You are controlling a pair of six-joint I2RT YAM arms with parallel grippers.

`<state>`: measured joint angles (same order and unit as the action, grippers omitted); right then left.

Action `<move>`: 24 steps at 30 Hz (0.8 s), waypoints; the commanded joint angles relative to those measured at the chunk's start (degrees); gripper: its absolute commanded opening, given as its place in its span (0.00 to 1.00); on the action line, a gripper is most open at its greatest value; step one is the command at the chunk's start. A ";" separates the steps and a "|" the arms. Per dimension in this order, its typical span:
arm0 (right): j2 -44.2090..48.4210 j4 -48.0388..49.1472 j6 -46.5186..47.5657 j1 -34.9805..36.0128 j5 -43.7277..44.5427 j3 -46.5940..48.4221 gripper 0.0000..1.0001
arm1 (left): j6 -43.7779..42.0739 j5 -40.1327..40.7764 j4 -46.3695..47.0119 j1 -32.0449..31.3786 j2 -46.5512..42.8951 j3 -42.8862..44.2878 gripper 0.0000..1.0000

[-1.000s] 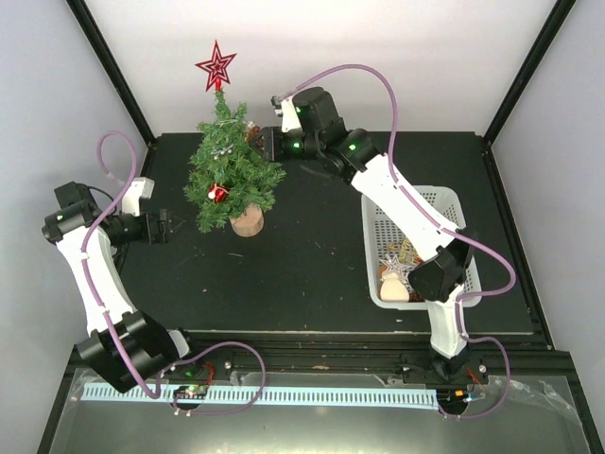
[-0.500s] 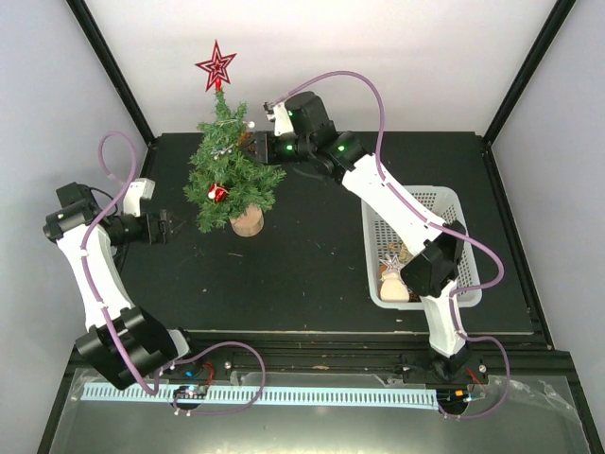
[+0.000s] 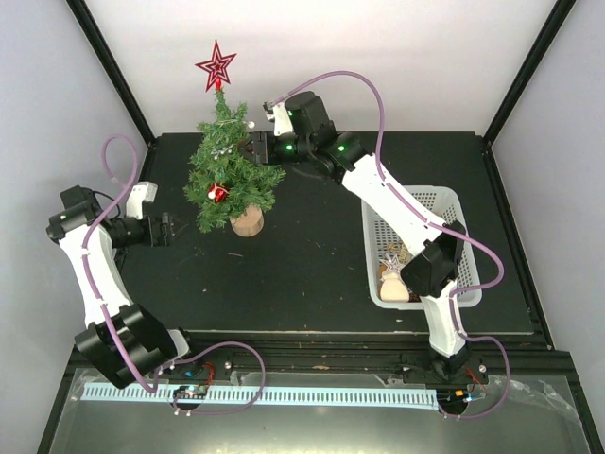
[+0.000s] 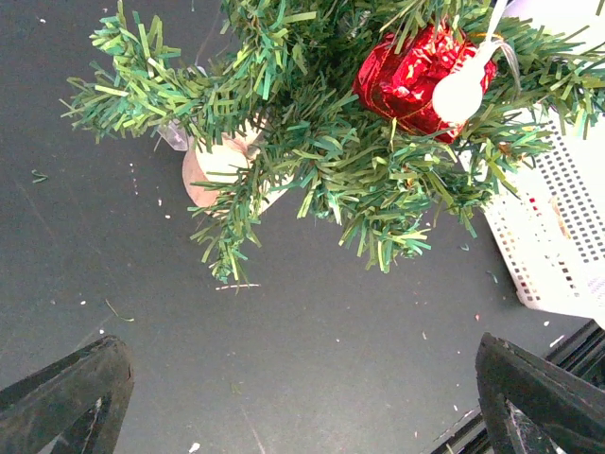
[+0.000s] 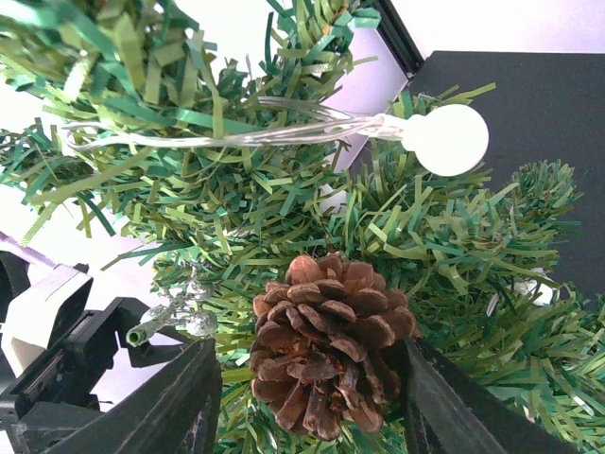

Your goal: Decorate the small christmas tree

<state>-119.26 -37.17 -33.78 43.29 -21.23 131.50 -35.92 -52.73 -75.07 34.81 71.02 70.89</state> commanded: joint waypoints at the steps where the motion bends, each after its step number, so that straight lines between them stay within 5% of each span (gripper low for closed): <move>1: 0.68 1.06 -0.06 -0.17 0.22 0.10 0.53 | -1.40 -1.31 0.10 -0.04 0.36 -0.66 0.99; 24: 4.79 2.30 -1.33 -2.22 2.93 0.04 0.75 | -2.17 -0.12 -0.85 1.57 -0.94 1.78 0.99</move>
<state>-117.69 -36.34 -34.94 41.80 -19.38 131.50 -36.49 -52.66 -75.07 35.22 71.02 69.93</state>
